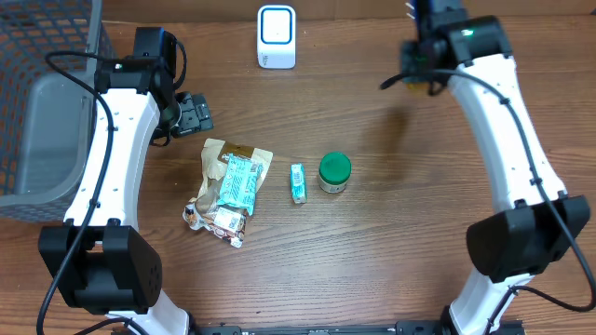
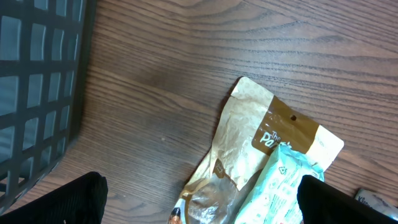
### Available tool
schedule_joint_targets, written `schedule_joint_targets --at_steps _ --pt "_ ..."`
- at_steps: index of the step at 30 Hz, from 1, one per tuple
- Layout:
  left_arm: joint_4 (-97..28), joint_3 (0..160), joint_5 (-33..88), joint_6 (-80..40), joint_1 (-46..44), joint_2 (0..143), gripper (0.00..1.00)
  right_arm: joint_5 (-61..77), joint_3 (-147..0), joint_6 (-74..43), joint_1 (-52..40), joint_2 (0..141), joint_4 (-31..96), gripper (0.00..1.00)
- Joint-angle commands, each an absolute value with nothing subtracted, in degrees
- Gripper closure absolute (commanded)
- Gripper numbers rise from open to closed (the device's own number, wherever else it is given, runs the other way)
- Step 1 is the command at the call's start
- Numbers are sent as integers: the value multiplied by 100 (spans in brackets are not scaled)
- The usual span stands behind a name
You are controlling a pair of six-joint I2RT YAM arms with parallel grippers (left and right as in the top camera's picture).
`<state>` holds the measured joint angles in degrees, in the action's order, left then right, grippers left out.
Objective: Scan the item barcode
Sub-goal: 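Bring the yellow bottle back and stand it upright at the right, then release the bottle and move the right gripper left over the jar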
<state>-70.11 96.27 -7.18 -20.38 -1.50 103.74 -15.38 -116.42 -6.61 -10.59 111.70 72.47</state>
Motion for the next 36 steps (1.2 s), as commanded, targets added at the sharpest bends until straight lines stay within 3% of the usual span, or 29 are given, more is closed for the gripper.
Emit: schedule_joint_targets --at_steps 1,11,21,27,30,31,36 --pt "-7004 9719 -790 -1970 -180 10379 0 -1212 -11432 -1527 -646 11102 7507 96" --pt "-7006 9719 -790 -1970 -180 10381 1 -1015 -10409 -1522 340 11104 7502 95" --pt "-7006 9719 -790 -1970 -180 10379 0 -1017 -9559 -1520 513 11104 6919 87" --pt "-7006 9719 -790 -1970 -180 10379 0 -1017 -9476 -1522 513 11104 6869 66" --pt "-7006 9719 -790 -1970 -180 10381 0 -1017 -9476 -1520 513 11104 6906 47" --pt "-7004 9719 -790 -1970 -180 10379 0 -1017 -9476 -1522 513 11104 6912 34" --pt "-7006 9719 -790 -1970 -183 10379 0 -1020 -9476 -1522 513 11104 6956 22"
